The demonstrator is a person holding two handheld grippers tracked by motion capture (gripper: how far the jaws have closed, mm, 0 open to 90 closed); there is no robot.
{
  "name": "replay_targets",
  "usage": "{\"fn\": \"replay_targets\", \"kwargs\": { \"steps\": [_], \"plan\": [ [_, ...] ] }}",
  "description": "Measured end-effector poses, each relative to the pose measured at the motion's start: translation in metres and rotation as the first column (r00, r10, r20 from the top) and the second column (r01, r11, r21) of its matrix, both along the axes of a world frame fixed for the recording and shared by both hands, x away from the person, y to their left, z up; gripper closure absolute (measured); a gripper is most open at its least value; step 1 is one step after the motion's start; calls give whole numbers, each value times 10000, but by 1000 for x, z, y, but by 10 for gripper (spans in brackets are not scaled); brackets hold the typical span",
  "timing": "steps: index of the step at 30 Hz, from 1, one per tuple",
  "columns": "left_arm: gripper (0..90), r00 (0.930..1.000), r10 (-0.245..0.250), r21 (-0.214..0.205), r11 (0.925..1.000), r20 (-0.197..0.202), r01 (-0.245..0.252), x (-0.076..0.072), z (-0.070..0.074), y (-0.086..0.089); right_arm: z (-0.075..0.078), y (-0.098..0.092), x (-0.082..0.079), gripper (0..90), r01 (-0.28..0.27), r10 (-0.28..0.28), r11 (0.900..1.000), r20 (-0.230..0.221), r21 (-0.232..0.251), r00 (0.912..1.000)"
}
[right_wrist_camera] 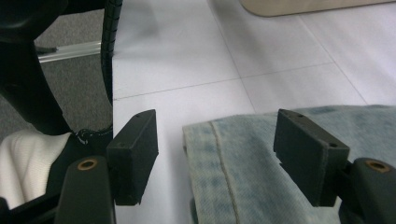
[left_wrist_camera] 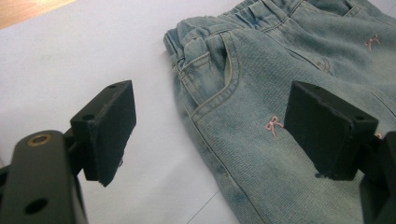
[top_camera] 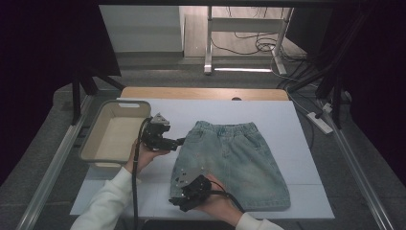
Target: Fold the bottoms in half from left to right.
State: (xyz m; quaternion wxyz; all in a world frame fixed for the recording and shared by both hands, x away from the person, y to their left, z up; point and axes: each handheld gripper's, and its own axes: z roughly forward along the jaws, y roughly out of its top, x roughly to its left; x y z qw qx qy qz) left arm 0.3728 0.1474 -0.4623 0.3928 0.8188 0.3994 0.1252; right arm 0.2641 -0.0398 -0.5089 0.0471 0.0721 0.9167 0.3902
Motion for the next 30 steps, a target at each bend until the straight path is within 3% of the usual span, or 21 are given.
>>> {"fn": "replay_targets", "kwargs": {
  "steps": [7, 18, 23, 27, 30],
  "plan": [
    [176, 10000, -80, -43, 10000, 6, 80, -2, 1, -1, -9, 15, 1, 290, -110, 112, 9972, 25, -737, 9999],
    [175, 10000, -76, -26, 10000, 15, 76, -2, 1, -2, -21, 21, 5, 310, 187, -192, 9903, -18, -1379, 9998],
    [175, 10000, -71, -19, 10000, 0, 71, -2, 1, -2, -20, 18, 7, 451, 339, -344, 9900, -10, -1366, 9994],
    [174, 10000, -74, -23, 10000, -1, 74, -2, 1, -2, -16, 15, 8, 671, 445, -418, 9874, 205, -1518, 9989],
    [175, 10000, -79, -22, 10000, 4, 79, -2, 1, -2, -14, 13, 9, 732, 444, -409, 9875, 261, -1513, 9988]
  ]
}}
